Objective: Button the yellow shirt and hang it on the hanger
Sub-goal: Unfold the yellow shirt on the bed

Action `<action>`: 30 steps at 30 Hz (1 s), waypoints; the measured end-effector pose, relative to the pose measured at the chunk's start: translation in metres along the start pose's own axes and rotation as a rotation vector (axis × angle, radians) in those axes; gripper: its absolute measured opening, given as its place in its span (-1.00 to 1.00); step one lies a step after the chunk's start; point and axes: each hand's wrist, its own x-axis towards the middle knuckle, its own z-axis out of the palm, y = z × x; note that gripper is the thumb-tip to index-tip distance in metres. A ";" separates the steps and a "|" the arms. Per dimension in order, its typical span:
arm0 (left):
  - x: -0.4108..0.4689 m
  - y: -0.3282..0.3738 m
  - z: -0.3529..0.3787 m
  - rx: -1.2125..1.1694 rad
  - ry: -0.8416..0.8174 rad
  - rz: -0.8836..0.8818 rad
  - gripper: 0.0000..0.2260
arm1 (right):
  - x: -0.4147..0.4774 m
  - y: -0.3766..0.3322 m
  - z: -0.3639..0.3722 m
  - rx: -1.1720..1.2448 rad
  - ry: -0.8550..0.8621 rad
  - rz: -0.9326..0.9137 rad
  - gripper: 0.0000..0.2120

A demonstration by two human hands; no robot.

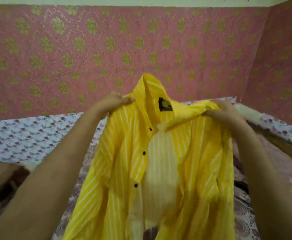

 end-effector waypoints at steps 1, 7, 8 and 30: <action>0.009 -0.024 0.014 0.083 -0.081 -0.001 -0.63 | 0.006 0.020 0.013 -0.053 -0.009 0.021 -0.65; 0.063 -0.160 0.109 0.333 -0.360 -0.096 -0.58 | 0.030 0.144 0.101 -0.275 -0.158 0.301 -0.62; 0.068 -0.175 0.121 0.322 -0.357 -0.115 -0.60 | 0.030 0.155 0.113 -0.329 -0.150 0.334 -0.70; 0.303 -0.440 0.428 0.158 -0.117 -0.425 -0.85 | 0.218 0.496 0.335 -0.196 0.063 0.660 -0.65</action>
